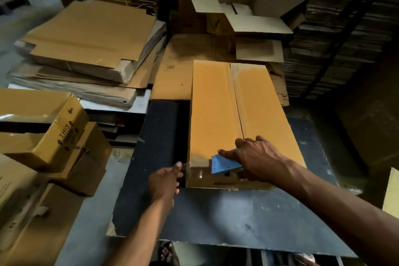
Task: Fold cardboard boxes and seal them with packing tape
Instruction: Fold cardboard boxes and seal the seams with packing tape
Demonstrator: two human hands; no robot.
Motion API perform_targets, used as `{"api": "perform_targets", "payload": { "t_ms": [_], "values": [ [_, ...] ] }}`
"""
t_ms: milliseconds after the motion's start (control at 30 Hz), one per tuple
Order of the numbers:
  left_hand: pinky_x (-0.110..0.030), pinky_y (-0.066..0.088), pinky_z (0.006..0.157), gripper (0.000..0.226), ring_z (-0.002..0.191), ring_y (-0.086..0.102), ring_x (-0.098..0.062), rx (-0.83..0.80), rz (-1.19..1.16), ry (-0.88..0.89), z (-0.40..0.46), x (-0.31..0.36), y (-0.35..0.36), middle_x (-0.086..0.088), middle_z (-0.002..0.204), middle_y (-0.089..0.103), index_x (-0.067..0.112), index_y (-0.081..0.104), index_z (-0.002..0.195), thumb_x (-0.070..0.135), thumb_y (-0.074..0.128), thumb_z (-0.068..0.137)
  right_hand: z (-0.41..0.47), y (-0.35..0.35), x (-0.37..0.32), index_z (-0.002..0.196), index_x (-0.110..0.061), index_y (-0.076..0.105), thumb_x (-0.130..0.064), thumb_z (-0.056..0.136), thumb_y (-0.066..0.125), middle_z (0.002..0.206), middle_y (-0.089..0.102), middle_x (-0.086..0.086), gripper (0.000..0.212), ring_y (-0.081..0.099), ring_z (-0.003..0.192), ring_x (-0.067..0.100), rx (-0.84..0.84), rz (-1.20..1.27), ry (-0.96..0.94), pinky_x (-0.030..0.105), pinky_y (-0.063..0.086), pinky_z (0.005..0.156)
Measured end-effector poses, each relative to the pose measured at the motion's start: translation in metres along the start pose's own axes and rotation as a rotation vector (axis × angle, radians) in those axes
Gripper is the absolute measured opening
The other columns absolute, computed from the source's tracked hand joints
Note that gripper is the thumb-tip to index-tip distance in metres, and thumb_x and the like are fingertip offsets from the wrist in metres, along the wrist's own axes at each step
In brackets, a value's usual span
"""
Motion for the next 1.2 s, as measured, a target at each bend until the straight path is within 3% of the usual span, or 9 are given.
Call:
{"api": "perform_targets", "payload": {
  "t_ms": [267,400,533,667,900,1033,1200],
  "values": [
    [-0.023,0.026,0.043,0.03,0.049,0.039,-0.011,-0.104,-0.063,-0.151,0.001,-0.018,0.027,-0.006,0.068,0.067,-0.003,0.072,0.097,0.027,0.074,0.096,0.017,-0.005,-0.012,0.157,-0.043,0.027,-0.043,0.092,0.072,0.127,0.055,0.004,0.079,0.058,0.115,0.024,-0.08,-0.076,-0.021,0.045,0.046,0.099],
    [-0.025,0.033,0.048,0.025,0.053,0.046,-0.015,0.003,-0.156,-0.042,0.003,0.0,0.003,-0.007,0.069,0.068,0.004,0.071,0.085,0.027,0.076,0.093,0.018,-0.004,-0.007,0.158,-0.045,0.023,-0.048,0.092,0.07,0.124,0.054,0.001,0.082,0.057,0.114,0.022,-0.091,-0.038,-0.021,0.044,0.045,0.1],
    [-0.028,0.04,0.057,0.021,0.052,0.056,-0.006,0.061,-0.188,0.083,-0.003,0.019,-0.017,-0.006,0.073,0.076,0.008,0.072,0.085,0.027,0.078,0.091,0.012,-0.002,0.001,0.161,-0.045,0.013,-0.05,0.093,0.068,0.124,0.052,-0.003,0.088,0.055,0.113,0.019,-0.09,0.011,-0.001,0.039,0.045,0.096],
    [-0.028,0.038,0.056,0.024,0.057,0.056,-0.014,0.066,-0.156,0.04,0.002,0.005,-0.011,-0.008,0.074,0.075,0.007,0.071,0.08,0.027,0.077,0.093,0.017,-0.001,-0.007,0.161,-0.045,0.014,-0.047,0.094,0.068,0.124,0.053,-0.002,0.086,0.057,0.115,0.021,-0.123,-0.017,-0.018,0.04,0.045,0.098],
    [-0.021,0.019,0.046,0.032,0.047,0.035,-0.011,-0.113,-0.098,-0.191,0.003,-0.034,0.034,-0.006,0.072,0.066,0.006,0.068,0.086,0.035,0.073,0.096,0.024,0.0,-0.012,0.161,-0.043,0.016,-0.048,0.094,0.068,0.127,0.054,0.001,0.085,0.057,0.116,0.022,-0.161,-0.068,-0.047,0.041,0.046,0.1],
    [-0.02,0.02,0.038,0.032,0.045,0.039,-0.009,-0.178,-0.129,-0.359,0.004,-0.051,0.034,-0.002,0.074,0.067,0.003,0.071,0.103,0.032,0.078,0.092,0.024,0.0,-0.014,0.161,-0.042,0.015,-0.049,0.093,0.069,0.127,0.054,0.001,0.087,0.058,0.115,0.023,-0.162,-0.087,-0.049,0.041,0.047,0.098],
    [-0.02,0.021,0.042,0.052,0.047,0.045,-0.008,-0.335,-0.008,-0.552,-0.012,-0.074,0.034,-0.003,0.084,0.078,0.012,0.064,0.097,0.063,0.071,0.087,0.024,0.002,-0.016,0.16,-0.04,0.019,-0.049,0.092,0.07,0.126,0.055,0.002,0.086,0.06,0.112,0.024,-0.169,-0.089,-0.025,0.04,0.048,0.096]
  ]
}}
Point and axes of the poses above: each hand's wrist, its own z-axis towards the middle knuckle, its own y-axis out of the palm, x = y × z, the point moved 10 cm from there along z, towards the middle knuckle
